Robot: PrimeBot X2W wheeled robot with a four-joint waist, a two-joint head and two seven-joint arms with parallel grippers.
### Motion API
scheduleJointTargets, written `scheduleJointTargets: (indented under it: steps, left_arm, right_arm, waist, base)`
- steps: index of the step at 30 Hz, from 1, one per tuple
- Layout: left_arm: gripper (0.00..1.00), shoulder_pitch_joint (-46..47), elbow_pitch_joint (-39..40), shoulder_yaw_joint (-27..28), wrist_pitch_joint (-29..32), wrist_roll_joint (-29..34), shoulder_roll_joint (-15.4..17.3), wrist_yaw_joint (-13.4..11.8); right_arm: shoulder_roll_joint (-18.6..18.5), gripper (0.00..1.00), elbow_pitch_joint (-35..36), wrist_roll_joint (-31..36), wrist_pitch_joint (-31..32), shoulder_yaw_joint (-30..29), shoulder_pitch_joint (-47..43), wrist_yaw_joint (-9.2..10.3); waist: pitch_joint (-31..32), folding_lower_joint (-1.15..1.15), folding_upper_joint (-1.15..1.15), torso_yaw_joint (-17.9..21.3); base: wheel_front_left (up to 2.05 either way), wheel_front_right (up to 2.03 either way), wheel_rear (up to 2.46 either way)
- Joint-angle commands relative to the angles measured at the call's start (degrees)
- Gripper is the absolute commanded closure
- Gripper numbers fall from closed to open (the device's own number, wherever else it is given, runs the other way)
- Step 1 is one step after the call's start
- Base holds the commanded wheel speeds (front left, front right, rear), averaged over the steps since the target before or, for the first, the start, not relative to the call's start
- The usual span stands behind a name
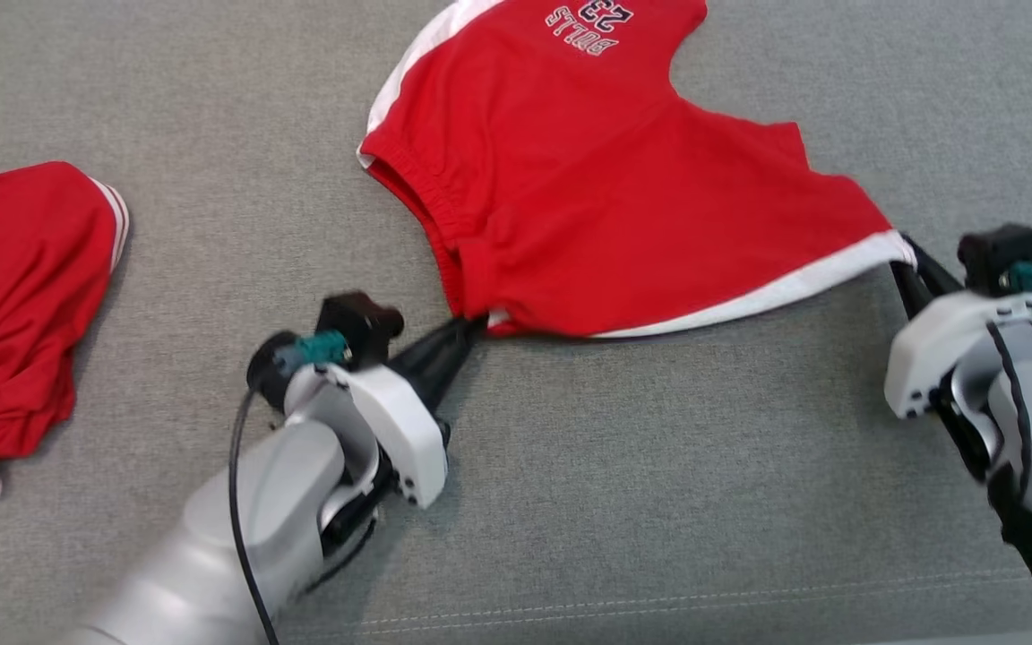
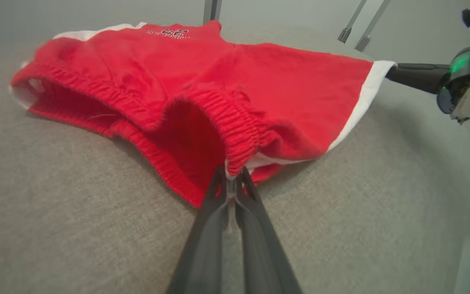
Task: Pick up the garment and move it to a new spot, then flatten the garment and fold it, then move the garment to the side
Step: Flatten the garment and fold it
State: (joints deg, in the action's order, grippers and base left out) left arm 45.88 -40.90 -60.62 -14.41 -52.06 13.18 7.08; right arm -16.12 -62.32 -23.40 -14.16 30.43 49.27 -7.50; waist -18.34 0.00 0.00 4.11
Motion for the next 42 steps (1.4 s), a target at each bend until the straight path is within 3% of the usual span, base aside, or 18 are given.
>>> scheduleJointTargets:
  steps: [1,10,22,23,25,26,27,29,30,31,32,36,42]
  left_arm:
    - [1.00,-0.44,1.13,0.57,-0.58,0.97,1.75,0.40]
    - [1.00,-6.59,1.51,-4.93,-0.58,3.33,4.27,0.40]
    - [1.00,-9.36,0.01,-7.26,2.54,-2.27,3.78,0.40]
    - [1.00,-9.47,-0.50,-7.64,3.48,-2.64,3.68,0.40]
    - [1.00,-9.54,-1.56,-7.80,4.61,-3.45,3.34,0.40]
    - [1.00,-9.62,-1.98,-7.57,4.82,-4.11,2.99,0.40]
    - [1.00,-9.68,-2.48,-7.42,5.18,-4.63,2.69,0.40]
    - [1.00,-9.55,-3.49,-7.34,5.53,-5.00,2.08,0.39]
    - [0.60,-9.66,-4.37,-7.22,5.81,-5.43,1.45,0.21]
    - [0.09,-9.80,-4.64,-6.93,5.60,-5.79,1.10,0.08]
    - [0.00,-10.08,-4.86,-6.44,5.41,-6.44,0.74,-0.06]
    - [0.00,-11.32,-5.22,-5.20,4.51,-7.81,0.32,-1.56]
    - [0.00,-14.37,-2.90,-2.84,2.28,-8.92,2.52,-6.96]
  right_arm:
    - [-1.65,1.00,2.40,-1.06,-0.79,0.83,-3.48,0.01]
    - [-5.61,1.00,10.94,-0.90,-0.83,-3.64,-16.05,0.01]
    - [-4.45,1.00,13.93,1.68,0.25,-5.58,-26.85,0.01]
    - [-4.31,0.96,13.90,1.83,0.56,-5.65,-27.00,0.01]
    - [-3.87,0.62,13.74,1.80,1.20,-5.96,-27.18,0.01]
    - [-3.67,0.07,13.57,1.89,1.70,-5.93,-27.28,0.01]
    - [-3.52,0.00,13.45,1.97,2.00,-5.92,-27.36,0.01]
    - [-3.13,0.00,13.30,2.02,2.17,-6.21,-27.51,0.01]
    - [-2.81,0.00,13.23,2.11,2.08,-6.64,-27.80,0.01]
    - [-2.72,0.00,13.20,2.19,2.09,-6.75,-28.00,0.01]
    - [-2.75,0.00,13.21,2.37,2.12,-6.90,-28.18,0.01]
    - [-3.67,0.00,13.88,3.96,1.70,-8.70,-28.37,0.01]
    - [-1.51,0.00,19.28,6.56,-0.14,-13.69,-30.02,0.01]
  waist:
    - [0.92,0.00,0.00,-0.86]
    - [3.82,0.00,0.00,-2.84]
    - [6.60,0.00,0.00,-3.32]
    - [6.86,0.00,0.00,-3.23]
    - [7.37,0.00,0.00,-3.07]
    - [7.69,0.00,0.00,-3.00]
    - [7.99,0.00,0.00,-2.96]
    - [8.61,0.00,0.00,-2.89]
    - [9.32,0.00,0.00,-2.82]
    - [9.69,0.00,0.00,-2.79]
    - [10.08,0.00,0.00,-2.73]
    - [11.70,0.00,0.00,-2.34]
    - [14.33,0.00,0.00,-1.98]
  base:
    - [0.00,0.00,0.00]
    - [0.00,0.00,0.00]
    - [0.00,0.00,0.00]
    - [0.00,0.00,0.00]
    - [0.00,0.00,0.00]
    - [0.00,0.00,0.00]
    - [0.00,0.00,0.00]
    - [0.00,0.00,0.00]
    - [0.00,0.00,0.00]
    - [0.00,0.00,0.00]
    - [0.00,0.00,0.00]
    - [0.00,0.00,0.00]
    - [0.00,0.00,0.00]
